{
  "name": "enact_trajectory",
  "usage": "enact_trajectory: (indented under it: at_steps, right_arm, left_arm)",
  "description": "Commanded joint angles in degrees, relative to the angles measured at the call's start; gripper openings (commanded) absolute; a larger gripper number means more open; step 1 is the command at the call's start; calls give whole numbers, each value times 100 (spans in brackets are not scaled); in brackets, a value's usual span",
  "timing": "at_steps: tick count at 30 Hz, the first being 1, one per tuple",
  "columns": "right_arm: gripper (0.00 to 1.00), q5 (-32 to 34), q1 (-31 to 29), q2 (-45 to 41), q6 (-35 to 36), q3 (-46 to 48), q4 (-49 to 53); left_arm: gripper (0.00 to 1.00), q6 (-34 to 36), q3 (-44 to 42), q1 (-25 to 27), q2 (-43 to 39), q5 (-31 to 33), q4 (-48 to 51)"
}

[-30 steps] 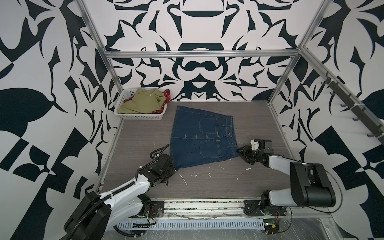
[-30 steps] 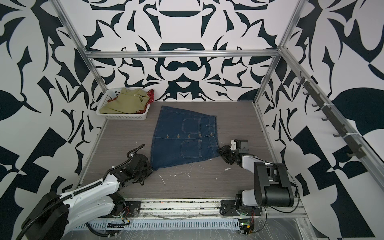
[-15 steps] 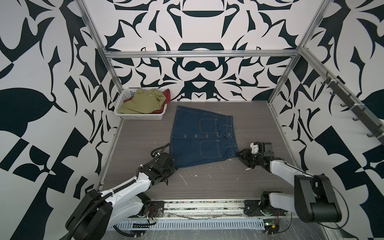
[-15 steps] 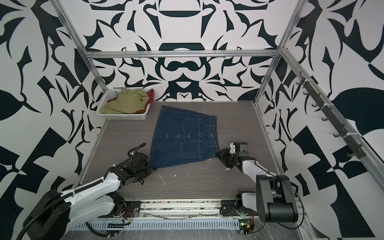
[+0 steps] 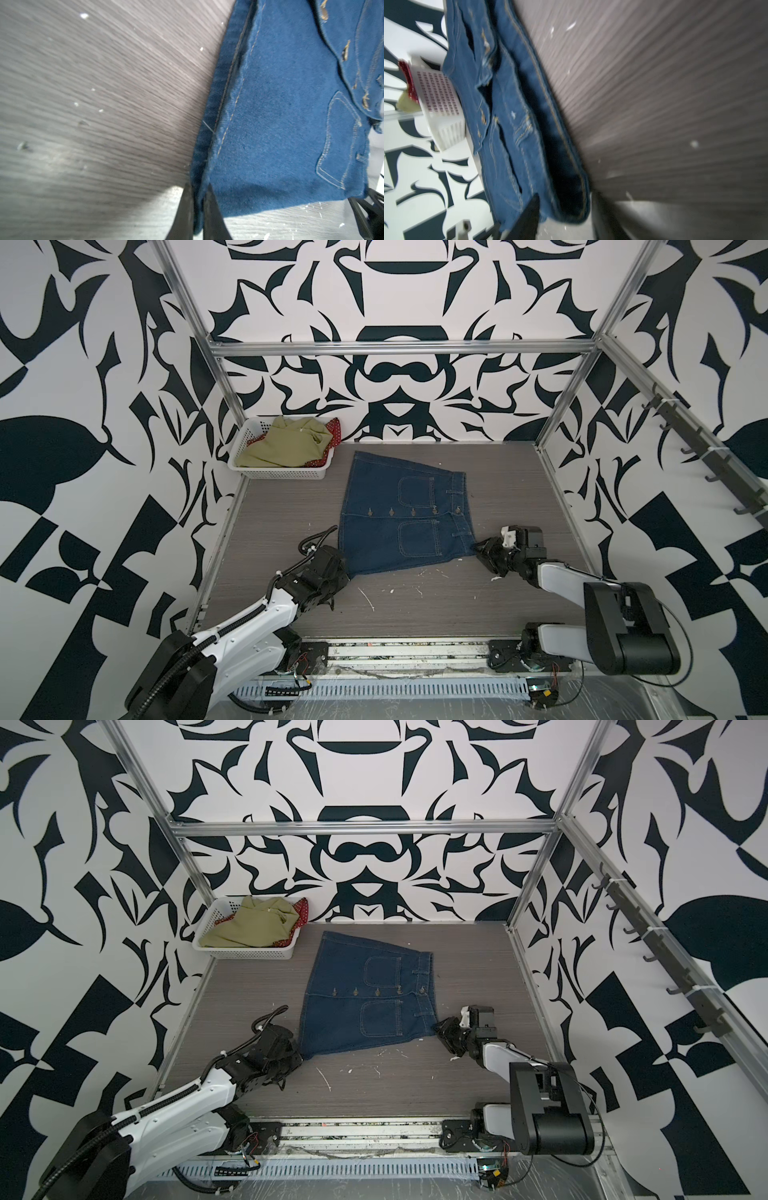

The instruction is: Fold and stack the skirts

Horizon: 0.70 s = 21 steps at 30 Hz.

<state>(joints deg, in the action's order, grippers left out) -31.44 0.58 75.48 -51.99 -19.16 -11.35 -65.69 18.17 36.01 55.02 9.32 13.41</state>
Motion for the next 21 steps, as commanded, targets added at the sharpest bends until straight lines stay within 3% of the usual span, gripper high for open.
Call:
enact_trajectory:
  at_steps: [1,8,14,21]
  right_arm:
    - [29,191,-54,181,-125,-8,-189]
    - [0,241,-64,-466,-88,8,401]
    - [0,443,-54,-1927,-8,72,1753]
    - [0,430,-45,-3280,-138,49,3191]
  left_arm:
    - [0,4,-130,-41,-106,183,227]
    - [0,124,44,-50,-439,301,653]
    - [0,230,150,-50,-1762,692,1603]
    - [0,425,266,-48,-3170,683,2243]
